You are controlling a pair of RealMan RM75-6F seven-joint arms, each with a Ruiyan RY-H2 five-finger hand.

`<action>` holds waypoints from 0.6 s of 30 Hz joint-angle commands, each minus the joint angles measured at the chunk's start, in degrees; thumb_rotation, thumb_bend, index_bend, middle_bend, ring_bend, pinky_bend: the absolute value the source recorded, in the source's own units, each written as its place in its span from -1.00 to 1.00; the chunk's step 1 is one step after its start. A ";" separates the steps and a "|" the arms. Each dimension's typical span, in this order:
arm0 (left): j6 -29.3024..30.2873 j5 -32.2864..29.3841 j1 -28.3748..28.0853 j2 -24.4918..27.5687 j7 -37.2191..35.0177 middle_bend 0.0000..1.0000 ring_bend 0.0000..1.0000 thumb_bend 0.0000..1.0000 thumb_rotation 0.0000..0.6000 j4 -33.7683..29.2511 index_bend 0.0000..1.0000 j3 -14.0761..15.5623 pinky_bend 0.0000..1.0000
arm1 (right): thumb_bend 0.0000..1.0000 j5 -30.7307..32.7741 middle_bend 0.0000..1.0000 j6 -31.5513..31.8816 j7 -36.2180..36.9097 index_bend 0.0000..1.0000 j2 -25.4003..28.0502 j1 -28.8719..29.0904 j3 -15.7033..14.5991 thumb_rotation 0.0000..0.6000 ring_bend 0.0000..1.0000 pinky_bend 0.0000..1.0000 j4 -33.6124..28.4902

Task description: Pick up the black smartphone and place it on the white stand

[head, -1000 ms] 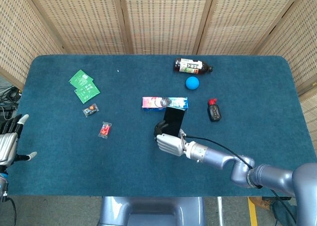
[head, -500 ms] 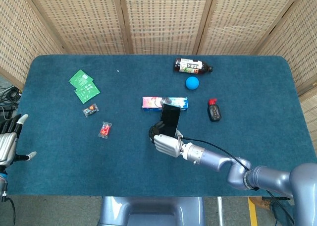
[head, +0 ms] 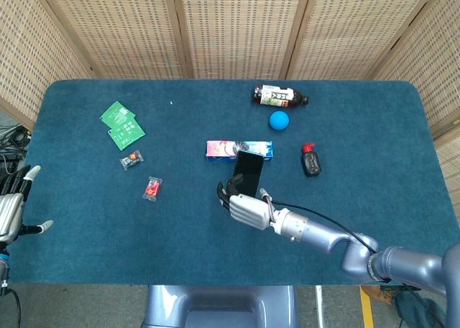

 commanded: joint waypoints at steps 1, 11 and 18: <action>0.51 1.19 0.33 0.40 -0.94 -1.00 -1.00 -1.00 1.00 -0.28 -1.00 0.21 -1.00 | -0.46 -1.39 -0.42 9.29 6.01 -0.49 7.13 -4.69 -0.91 1.00 -0.01 -0.09 -4.18; 4.91 7.50 2.06 0.48 -4.20 -1.00 -1.00 -1.00 1.00 -0.14 -1.00 0.86 -1.00 | -0.97 8.05 -0.95 32.22 33.04 -0.88 14.63 -21.05 -2.37 1.00 -0.88 -0.98 -4.10; 9.55 13.07 4.11 0.07 -5.72 -1.00 -1.00 -1.00 1.00 0.06 -1.00 2.04 -1.00 | -1.00 18.62 -1.00 39.71 47.41 -1.00 16.99 -34.55 -5.98 1.00 -1.00 -1.00 -11.78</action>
